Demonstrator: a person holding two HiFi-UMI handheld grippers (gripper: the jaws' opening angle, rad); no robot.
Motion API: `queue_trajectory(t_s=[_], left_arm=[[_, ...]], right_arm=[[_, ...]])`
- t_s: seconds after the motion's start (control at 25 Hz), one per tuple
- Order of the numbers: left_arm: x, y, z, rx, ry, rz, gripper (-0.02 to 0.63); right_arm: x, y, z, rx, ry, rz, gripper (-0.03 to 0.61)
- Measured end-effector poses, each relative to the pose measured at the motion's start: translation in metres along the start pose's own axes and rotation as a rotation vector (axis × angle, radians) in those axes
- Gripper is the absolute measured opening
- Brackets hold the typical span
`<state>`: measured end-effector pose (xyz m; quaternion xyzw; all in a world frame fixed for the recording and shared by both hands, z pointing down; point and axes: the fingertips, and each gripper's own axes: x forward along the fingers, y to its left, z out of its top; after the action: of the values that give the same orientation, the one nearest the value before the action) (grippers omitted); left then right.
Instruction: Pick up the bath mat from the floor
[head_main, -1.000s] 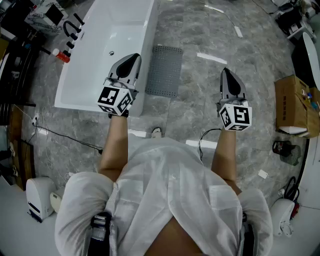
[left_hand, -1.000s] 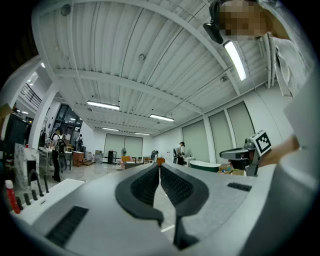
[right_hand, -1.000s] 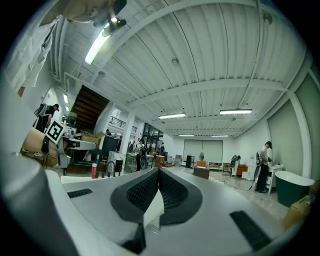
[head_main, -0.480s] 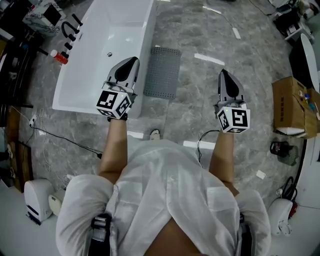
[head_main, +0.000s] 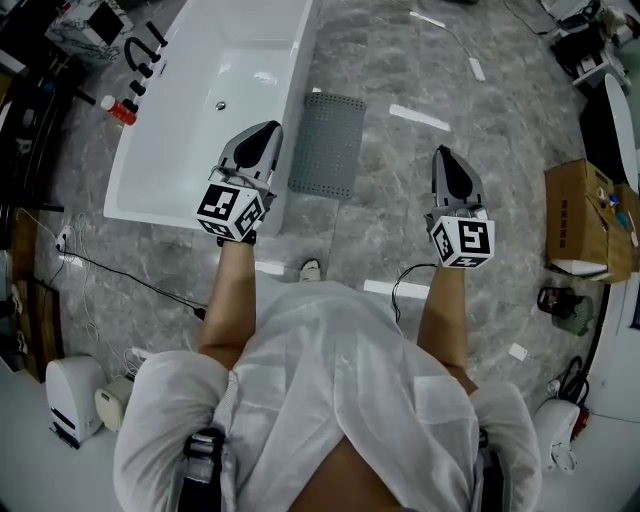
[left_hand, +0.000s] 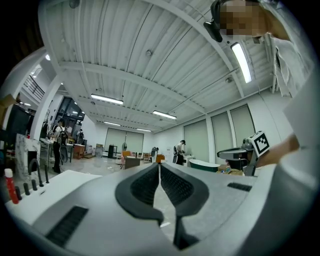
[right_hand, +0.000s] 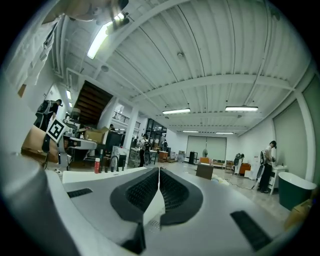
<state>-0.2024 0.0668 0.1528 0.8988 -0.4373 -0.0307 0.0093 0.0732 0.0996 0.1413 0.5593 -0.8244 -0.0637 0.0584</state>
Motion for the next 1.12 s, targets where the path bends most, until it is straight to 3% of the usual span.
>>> queue_trajectory(t_s=[0.28, 0.6, 1.12], left_arm=[[0.008, 0.006, -0.026, -0.017, 0.036, -0.034, 0.02], [0.033, 0.004, -0.072, -0.022, 0.152, -0.107, 0.02], [0.104, 0.011, -0.168, -0.06, 0.365, -0.14, 0.021]], right_arm=[[0.016, 0.009, -0.022, -0.013, 0.052, 0.019, 0.031], [0.044, 0.013, -0.062, -0.015, 0.14, 0.082, 0.032], [0.118, -0.012, -0.172, -0.008, 0.323, 0.228, 0.042]])
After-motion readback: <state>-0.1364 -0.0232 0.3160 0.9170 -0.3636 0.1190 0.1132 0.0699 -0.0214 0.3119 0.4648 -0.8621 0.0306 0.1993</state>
